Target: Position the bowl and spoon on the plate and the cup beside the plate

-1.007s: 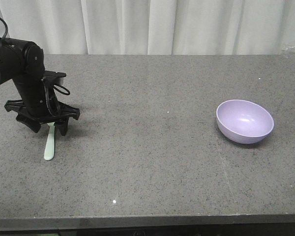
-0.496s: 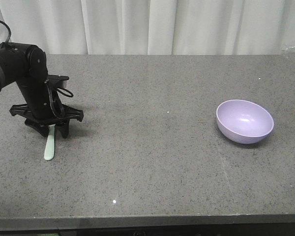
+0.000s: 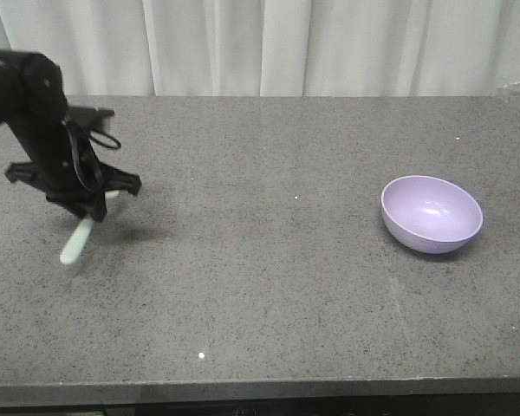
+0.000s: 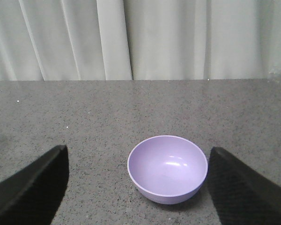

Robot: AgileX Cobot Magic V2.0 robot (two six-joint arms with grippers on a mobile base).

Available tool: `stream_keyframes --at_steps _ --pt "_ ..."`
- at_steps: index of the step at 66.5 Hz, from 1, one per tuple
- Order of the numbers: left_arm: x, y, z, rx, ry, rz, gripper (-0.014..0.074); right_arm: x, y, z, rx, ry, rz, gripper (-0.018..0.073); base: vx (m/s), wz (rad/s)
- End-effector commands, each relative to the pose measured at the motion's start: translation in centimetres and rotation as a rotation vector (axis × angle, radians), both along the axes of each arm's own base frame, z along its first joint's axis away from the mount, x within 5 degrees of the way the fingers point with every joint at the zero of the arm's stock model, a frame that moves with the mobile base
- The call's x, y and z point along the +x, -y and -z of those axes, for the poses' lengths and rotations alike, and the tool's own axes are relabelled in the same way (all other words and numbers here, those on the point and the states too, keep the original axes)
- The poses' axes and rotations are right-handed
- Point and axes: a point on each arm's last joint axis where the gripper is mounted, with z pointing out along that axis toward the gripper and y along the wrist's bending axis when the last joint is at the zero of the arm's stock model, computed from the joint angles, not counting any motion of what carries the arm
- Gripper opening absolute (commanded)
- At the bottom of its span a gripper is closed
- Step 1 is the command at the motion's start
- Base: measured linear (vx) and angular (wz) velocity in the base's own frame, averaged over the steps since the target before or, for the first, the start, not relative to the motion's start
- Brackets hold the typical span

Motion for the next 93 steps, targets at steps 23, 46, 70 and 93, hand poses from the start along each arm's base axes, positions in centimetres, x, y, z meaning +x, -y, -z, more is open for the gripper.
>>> stream_keyframes --at_steps 23,46,70,93 --pt "-12.2 -0.1 -21.0 -0.328 0.694 0.069 -0.0008 8.0 -0.4 -8.9 -0.062 -0.092 0.048 0.0587 0.0 0.0" --pt "-20.8 -0.5 -27.4 -0.497 0.966 0.163 -0.0008 17.1 5.1 -4.7 0.051 -0.444 0.125 0.0587 0.0 0.0" --pt "-20.7 0.1 -27.6 -0.557 0.964 0.19 -0.0008 23.8 7.6 4.8 0.153 -0.698 0.028 0.0587 0.0 0.0" --pt "-20.7 0.1 -27.6 -0.557 0.966 0.19 -0.0008 26.5 8.2 10.6 0.147 -0.837 0.031 0.0583 0.0 0.0"
